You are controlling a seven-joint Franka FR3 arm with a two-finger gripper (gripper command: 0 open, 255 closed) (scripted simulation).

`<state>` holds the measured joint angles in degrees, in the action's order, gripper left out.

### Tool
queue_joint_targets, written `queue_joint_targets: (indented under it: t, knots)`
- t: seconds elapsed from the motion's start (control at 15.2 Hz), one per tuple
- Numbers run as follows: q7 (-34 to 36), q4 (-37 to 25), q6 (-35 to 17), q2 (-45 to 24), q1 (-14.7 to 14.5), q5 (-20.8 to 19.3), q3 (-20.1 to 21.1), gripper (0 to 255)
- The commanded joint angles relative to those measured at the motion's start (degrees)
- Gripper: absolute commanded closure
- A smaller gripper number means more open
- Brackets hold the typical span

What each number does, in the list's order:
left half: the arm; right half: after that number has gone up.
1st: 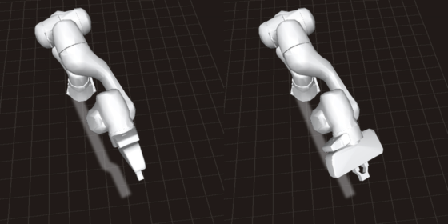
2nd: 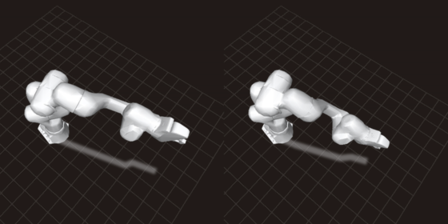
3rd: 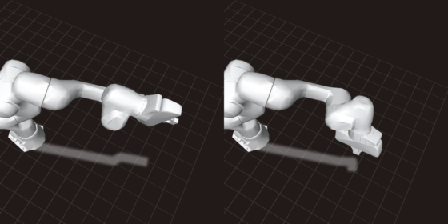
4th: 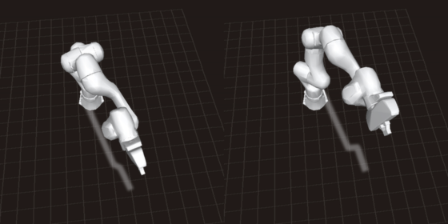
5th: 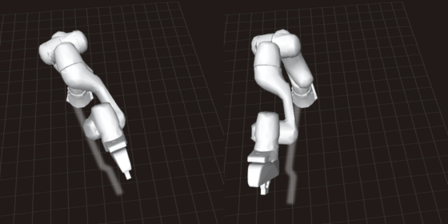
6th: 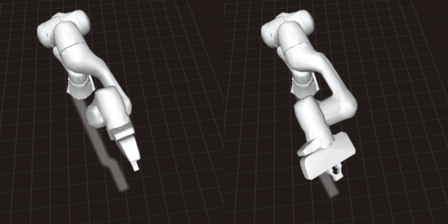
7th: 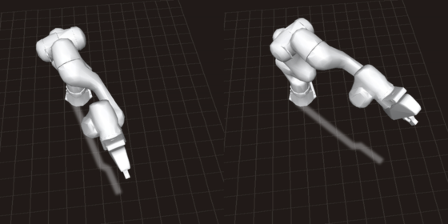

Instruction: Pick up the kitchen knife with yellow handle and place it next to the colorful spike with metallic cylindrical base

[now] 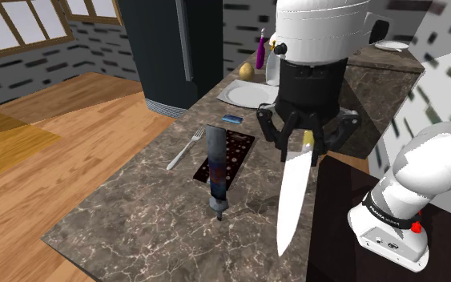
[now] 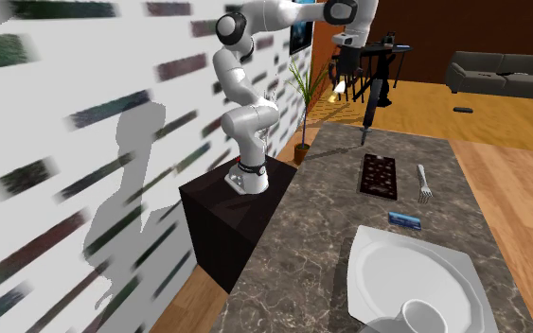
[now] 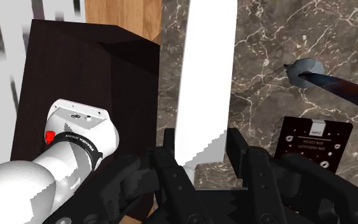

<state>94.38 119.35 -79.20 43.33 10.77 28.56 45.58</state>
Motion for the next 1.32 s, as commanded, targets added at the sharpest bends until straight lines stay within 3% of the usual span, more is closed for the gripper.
queue_joint_targets:
  t: [0.0,1.25]
  knots:
    - [-0.24,1.67,-1.22,0.53,-0.28,0.46,0.37,255]
    - [-2.07,15.36,-13.91,2.42,-1.50,5.41,6.58,255]
